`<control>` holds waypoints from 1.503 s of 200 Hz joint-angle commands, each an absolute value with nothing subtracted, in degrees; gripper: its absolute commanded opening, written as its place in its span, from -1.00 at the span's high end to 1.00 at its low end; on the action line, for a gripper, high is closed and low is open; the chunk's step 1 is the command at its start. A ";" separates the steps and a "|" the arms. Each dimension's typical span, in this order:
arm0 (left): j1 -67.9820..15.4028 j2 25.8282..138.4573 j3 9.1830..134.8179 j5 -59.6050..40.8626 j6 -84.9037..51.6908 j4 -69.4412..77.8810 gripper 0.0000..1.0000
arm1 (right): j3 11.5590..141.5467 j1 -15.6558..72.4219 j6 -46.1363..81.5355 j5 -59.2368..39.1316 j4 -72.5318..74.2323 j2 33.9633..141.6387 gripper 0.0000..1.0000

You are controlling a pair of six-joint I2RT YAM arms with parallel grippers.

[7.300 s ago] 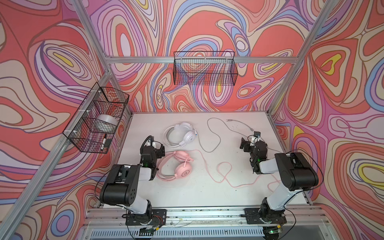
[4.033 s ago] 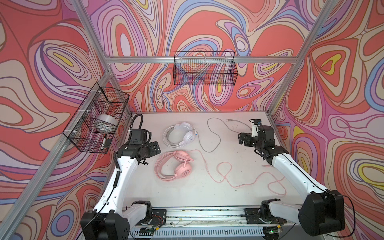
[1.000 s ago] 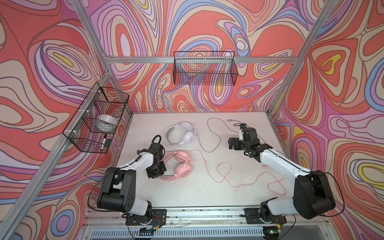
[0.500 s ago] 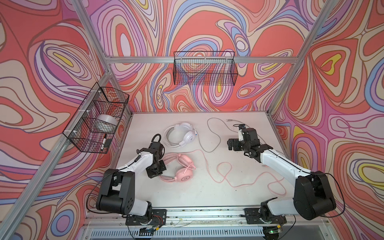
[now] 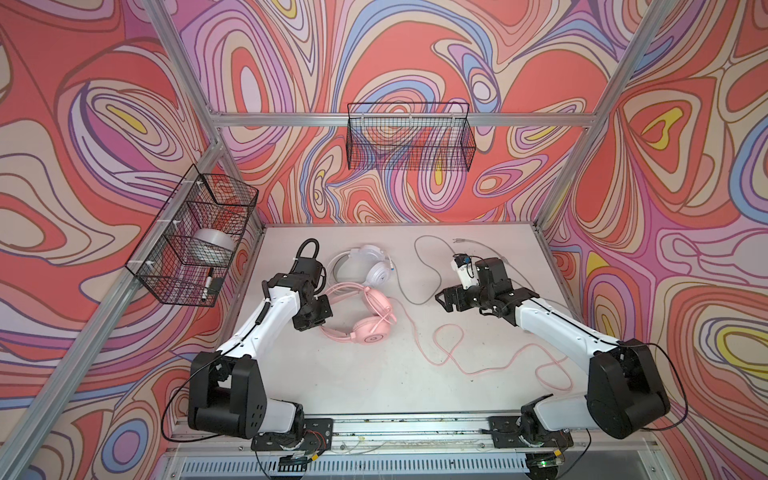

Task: Wrap the headphones
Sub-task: 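Lift the pink headset with the left gripper while the right lowers to its cable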

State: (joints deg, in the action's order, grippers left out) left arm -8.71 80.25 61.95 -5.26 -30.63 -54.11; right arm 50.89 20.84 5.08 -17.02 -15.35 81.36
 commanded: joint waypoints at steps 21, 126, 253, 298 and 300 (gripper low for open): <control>-8.79 77.08 68.96 -11.64 -29.97 -58.91 1.00 | 49.31 24.60 9.79 -22.28 -9.12 84.38 -0.85; -8.70 77.80 77.77 -13.64 -30.51 -59.67 1.00 | 44.08 31.05 16.65 -28.64 2.69 91.46 -0.71; -8.44 81.12 84.93 -13.08 -31.01 -57.68 1.00 | 44.23 34.23 19.20 -33.77 8.10 103.46 -0.20; -7.24 81.56 85.17 -12.22 -32.95 -54.76 1.00 | 41.56 34.36 19.71 -34.59 8.37 102.68 -0.03; -7.10 81.56 85.17 -12.22 -33.09 -54.58 1.00 | 41.50 34.30 19.69 -34.60 8.31 102.53 -0.02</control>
